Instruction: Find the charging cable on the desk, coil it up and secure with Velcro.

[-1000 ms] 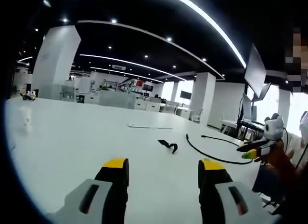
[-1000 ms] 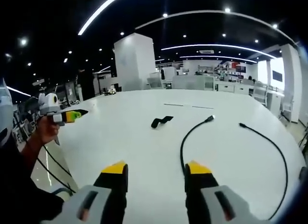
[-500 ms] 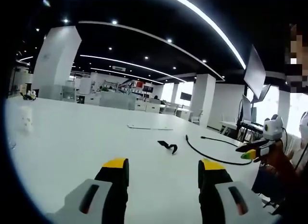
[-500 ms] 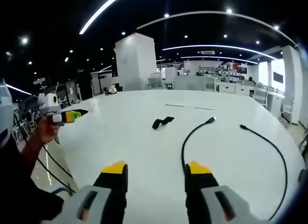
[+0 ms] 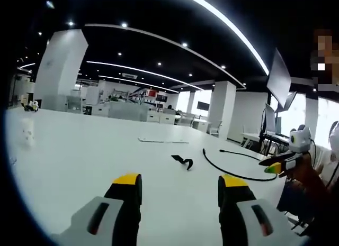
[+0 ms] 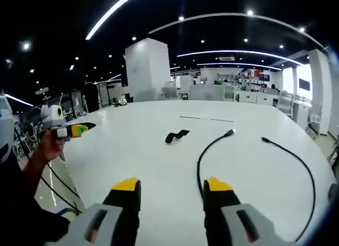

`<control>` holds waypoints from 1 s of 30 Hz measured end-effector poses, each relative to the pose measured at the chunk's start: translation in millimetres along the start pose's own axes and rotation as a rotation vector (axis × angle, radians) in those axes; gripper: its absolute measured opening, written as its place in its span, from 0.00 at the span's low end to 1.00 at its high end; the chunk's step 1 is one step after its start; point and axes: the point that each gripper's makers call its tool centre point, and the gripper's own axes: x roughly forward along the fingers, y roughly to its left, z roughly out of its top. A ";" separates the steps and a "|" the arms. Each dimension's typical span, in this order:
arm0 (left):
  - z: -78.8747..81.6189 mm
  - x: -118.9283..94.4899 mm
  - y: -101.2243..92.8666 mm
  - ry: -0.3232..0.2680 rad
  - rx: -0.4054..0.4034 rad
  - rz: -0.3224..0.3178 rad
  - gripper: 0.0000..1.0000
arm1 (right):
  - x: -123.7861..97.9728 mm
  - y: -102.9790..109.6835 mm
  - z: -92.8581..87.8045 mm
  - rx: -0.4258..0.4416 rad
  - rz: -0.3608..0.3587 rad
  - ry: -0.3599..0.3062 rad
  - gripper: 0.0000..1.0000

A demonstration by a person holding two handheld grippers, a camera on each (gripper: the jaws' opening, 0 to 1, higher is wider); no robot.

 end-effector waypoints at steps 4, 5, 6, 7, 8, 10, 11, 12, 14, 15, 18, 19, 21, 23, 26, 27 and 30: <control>3.2 0.0 0.5 -0.016 -0.010 0.005 0.58 | 2.8 0.5 1.0 -0.001 0.006 0.000 0.48; 3.0 0.4 -0.2 -0.016 -0.012 0.006 0.58 | 3.4 1.3 0.9 -0.004 0.009 0.002 0.48; 2.2 0.7 -1.4 -0.015 -0.012 0.005 0.58 | 3.8 2.1 1.1 -0.007 0.011 0.004 0.48; 1.7 0.9 -2.5 -0.014 -0.011 0.003 0.58 | 4.1 2.5 1.4 -0.009 0.013 0.004 0.48; 1.0 0.8 -3.2 -0.010 -0.009 0.002 0.58 | 4.2 2.7 1.6 -0.010 0.014 0.005 0.48; -0.1 -0.3 -3.6 -0.001 0.004 0.005 0.58 | 3.8 2.9 2.6 -0.015 0.014 0.004 0.48; 0.1 -1.7 -3.1 0.001 0.011 0.011 0.58 | 2.8 3.2 3.3 -0.016 0.014 0.001 0.48; 0.5 -3.1 -2.4 0.000 0.014 0.016 0.58 | 2.3 3.1 3.5 -0.014 0.013 -0.001 0.48; 0.9 -5.7 -1.1 0.002 0.017 0.021 0.58 | 2.5 2.8 2.8 -0.015 0.012 0.006 0.48; 0.9 -7.1 -0.5 0.001 0.021 0.023 0.58 | 1.9 3.0 2.2 -0.018 0.009 0.008 0.48; -0.8 -8.3 3.6 0.003 0.022 0.036 0.58 | 1.1 2.8 1.1 -0.019 0.006 0.008 0.48; -1.7 -8.0 4.4 0.005 0.021 0.037 0.58 | 1.2 2.6 0.6 -0.018 0.006 0.008 0.48; -4.8 -5.7 4.9 0.010 0.014 0.034 0.58 | 1.7 2.0 -0.6 -0.016 0.005 0.009 0.48; -7.3 -1.9 4.0 0.013 0.005 0.029 0.58 | 2.6 0.7 -1.9 -0.017 0.000 0.010 0.48; -9.6 1.2 1.0 0.020 0.006 0.019 0.58 | 2.6 -0.9 -3.4 -0.017 -0.004 0.015 0.48; -9.7 2.2 0.2 0.022 0.007 0.016 0.58 | 1.7 -2.2 -3.2 -0.018 -0.008 0.014 0.48; -9.4 6.0 -2.1 0.024 0.010 0.009 0.58 | -1.1 -7.7 -2.6 -0.021 -0.022 0.010 0.48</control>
